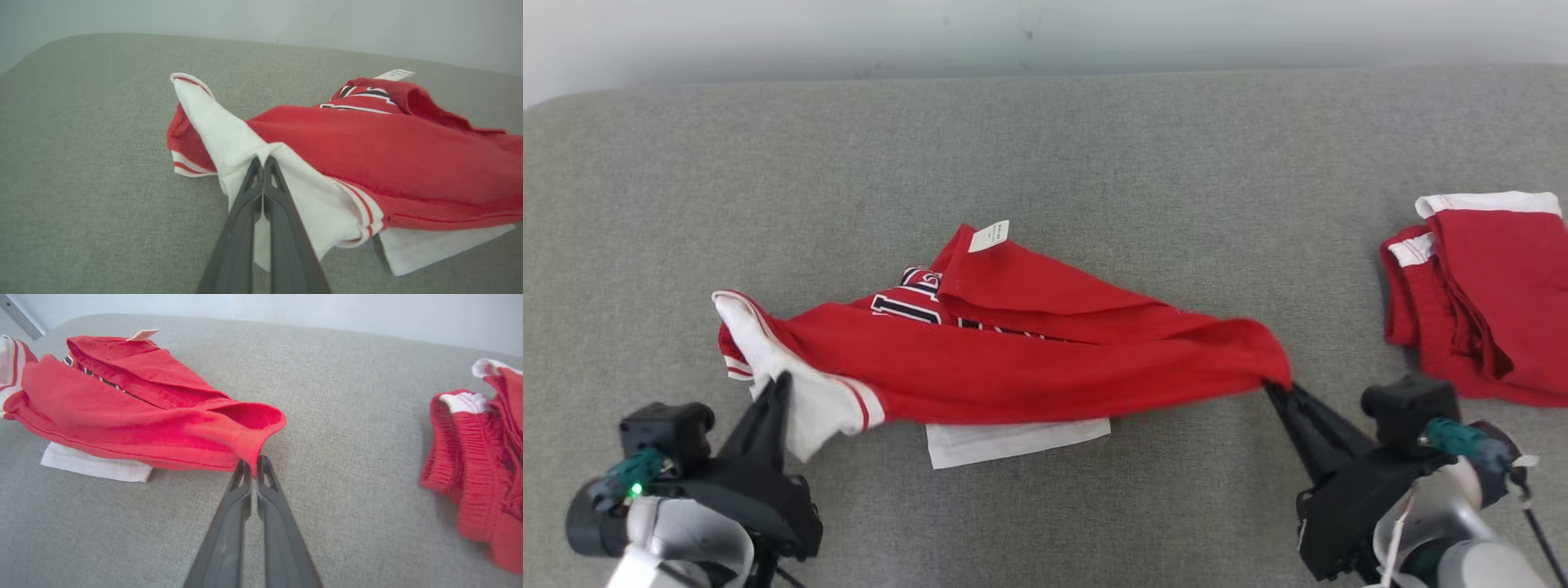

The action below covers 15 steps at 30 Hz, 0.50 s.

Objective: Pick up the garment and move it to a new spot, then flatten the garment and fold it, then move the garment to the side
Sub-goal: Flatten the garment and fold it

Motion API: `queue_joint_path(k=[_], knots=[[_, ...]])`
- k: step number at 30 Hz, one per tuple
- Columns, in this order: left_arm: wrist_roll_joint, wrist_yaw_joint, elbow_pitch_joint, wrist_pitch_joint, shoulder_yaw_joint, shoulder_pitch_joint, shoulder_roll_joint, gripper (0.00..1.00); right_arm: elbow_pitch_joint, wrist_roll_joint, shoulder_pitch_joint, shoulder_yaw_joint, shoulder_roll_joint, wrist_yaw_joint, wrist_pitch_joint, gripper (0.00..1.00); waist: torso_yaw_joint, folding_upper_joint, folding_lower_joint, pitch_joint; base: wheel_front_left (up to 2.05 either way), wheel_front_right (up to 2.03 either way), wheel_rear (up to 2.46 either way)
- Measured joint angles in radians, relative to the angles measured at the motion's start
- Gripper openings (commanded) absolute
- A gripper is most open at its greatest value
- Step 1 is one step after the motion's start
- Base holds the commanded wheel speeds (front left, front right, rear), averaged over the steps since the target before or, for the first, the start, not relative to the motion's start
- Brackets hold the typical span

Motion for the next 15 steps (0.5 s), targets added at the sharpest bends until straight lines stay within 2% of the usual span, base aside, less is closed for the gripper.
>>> queue_joint_path(k=[8,12,15], knots=[[-0.094,-0.01,-0.24,-0.095,0.054,0.023,-0.02,0.0,-0.188,0.073,0.001,-0.039,-0.033,0.057,-0.034,0.0,-0.023,0.0,0.0001,-0.021,0.0,0.0,0.0],[-0.146,-0.03,-0.391,-0.123,0.066,0.101,-0.019,0.0,-0.28,0.137,0.009,-0.041,-0.034,0.083,-0.039,0.0,-0.043,0.0,0.0,-0.029,0.0,0.0,0.0],[-0.181,-0.041,-0.511,-0.141,0.067,0.158,-0.017,0.0,-0.355,0.18,0.018,-0.054,-0.035,0.088,-0.048,0.0,-0.061,0.0,0.0,-0.034,0.0,0.0,0.0]])
